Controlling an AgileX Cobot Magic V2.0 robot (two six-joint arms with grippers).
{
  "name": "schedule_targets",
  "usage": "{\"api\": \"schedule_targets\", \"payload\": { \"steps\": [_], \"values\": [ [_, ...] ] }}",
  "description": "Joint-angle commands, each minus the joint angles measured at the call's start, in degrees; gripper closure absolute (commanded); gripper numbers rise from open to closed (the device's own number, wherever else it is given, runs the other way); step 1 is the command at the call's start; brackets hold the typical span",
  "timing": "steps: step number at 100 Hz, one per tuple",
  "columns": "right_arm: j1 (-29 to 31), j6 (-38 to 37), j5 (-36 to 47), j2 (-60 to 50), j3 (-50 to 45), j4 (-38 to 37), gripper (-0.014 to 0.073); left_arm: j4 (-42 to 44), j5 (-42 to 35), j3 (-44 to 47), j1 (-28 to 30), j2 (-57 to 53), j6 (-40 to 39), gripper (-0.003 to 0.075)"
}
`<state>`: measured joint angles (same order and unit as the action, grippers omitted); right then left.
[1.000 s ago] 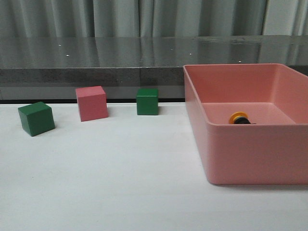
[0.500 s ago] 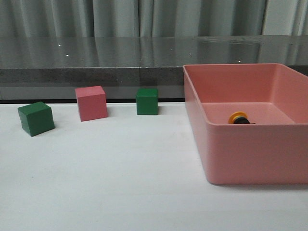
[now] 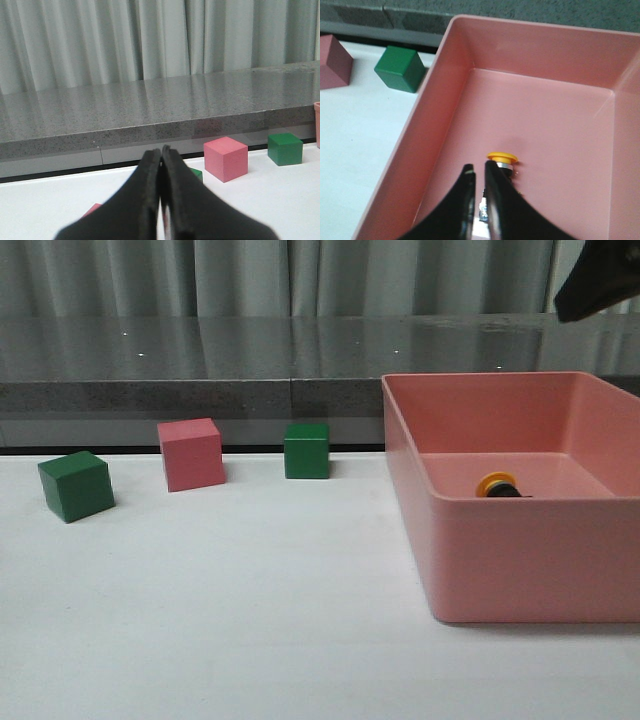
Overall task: Place and stand button with both arms
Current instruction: 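Reach into the pink bin and grasp the yellow button with the right gripper, then carry the button out of the bin and lower it near the pink cube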
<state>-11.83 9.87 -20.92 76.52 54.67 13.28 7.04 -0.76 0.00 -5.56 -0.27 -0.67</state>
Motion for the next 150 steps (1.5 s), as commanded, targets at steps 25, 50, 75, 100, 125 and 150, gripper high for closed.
{"api": "schedule_targets", "payload": {
  "steps": [25,50,75,100,125,150],
  "values": [
    [-0.1,1.9,6.7,6.3,2.3,0.5,-0.0059,0.0,-4.5,2.6,0.1,-1.6,-0.7,0.074],
    [-0.1,1.9,11.3,15.1,2.3,0.5,-0.0048,0.0,-4.5,2.6,0.1,-1.6,-0.7,0.074],
    [-0.1,1.9,11.5,22.9,2.3,0.5,-0.0048,0.0,-4.5,2.6,0.1,-1.6,-0.7,0.074],
    [-0.1,1.9,8.8,25.3,2.4,0.5,0.0292,0.0,-4.5,2.6,0.1,-1.6,-0.7,0.074],
    [-1.0,2.7,0.7,20.6,7.4,0.4,0.0624,0.0,-4.5,2.6,0.1,-1.6,-0.7,0.0739],
    [-10.9,17.8,-11.2,16.0,21.2,0.7,0.0624,0.0,-4.5,2.6,0.1,-1.6,-0.7,0.074]
  ]
}}
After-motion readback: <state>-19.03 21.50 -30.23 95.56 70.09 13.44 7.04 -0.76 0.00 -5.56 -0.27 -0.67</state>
